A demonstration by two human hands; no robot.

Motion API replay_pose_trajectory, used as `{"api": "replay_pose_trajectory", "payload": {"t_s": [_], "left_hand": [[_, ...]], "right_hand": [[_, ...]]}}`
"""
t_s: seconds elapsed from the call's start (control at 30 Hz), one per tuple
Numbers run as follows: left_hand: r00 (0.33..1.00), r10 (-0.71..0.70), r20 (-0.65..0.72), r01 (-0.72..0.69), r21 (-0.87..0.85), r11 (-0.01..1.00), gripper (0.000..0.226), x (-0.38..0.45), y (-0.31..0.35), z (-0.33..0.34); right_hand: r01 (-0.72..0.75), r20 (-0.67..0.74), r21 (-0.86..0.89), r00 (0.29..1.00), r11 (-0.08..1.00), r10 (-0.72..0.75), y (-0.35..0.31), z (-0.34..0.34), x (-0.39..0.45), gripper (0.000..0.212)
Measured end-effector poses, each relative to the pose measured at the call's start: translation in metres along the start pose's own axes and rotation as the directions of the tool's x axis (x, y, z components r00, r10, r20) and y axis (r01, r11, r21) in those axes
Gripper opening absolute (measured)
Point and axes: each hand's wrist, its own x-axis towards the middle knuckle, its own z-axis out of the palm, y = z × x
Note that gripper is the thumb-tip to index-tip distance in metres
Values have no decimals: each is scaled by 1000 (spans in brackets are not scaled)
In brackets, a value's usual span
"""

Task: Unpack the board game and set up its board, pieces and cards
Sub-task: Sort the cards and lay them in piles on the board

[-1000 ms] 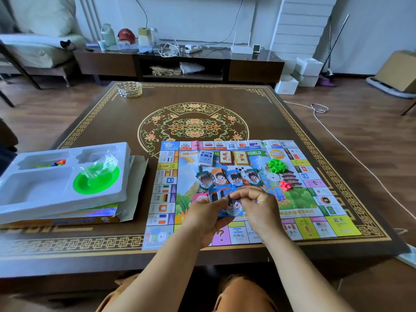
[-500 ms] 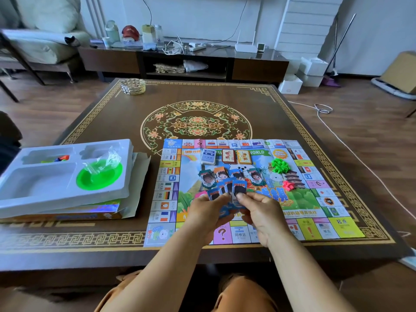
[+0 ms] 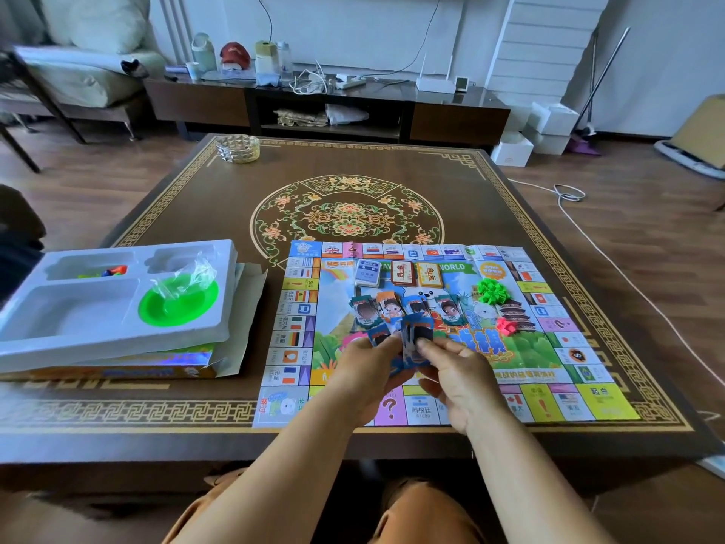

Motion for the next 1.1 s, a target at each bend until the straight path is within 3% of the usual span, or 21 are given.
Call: {"api": "replay_pose_trajectory", "payload": {"t_s": [0.1,0.47,0.73,0.9,1.1], "left_hand": [[999,-4,40,5,-26,1000,23,-2,3,1],[999,37,36,-40,68,997,17,-2,3,-1],[999,4,-32,-1,114,993,8,1,-1,-3],[996,-15,-88,24,96,995,10,4,-2,-6],[991,-4,-132,21,130,991,6,7,-4,-7]], "right_hand": [[0,-51,13,999,1000,1,-1,-2,2,11],[-16,19,8,1000,1000,16,-4,-4,1,11],[-157,160,153,978,976,132,-4,-3,0,9],[-141,133,200,984,970,116,-5,-9,2,10],[-98,125,97,988,990,86,-2,-10,1,11]]}}
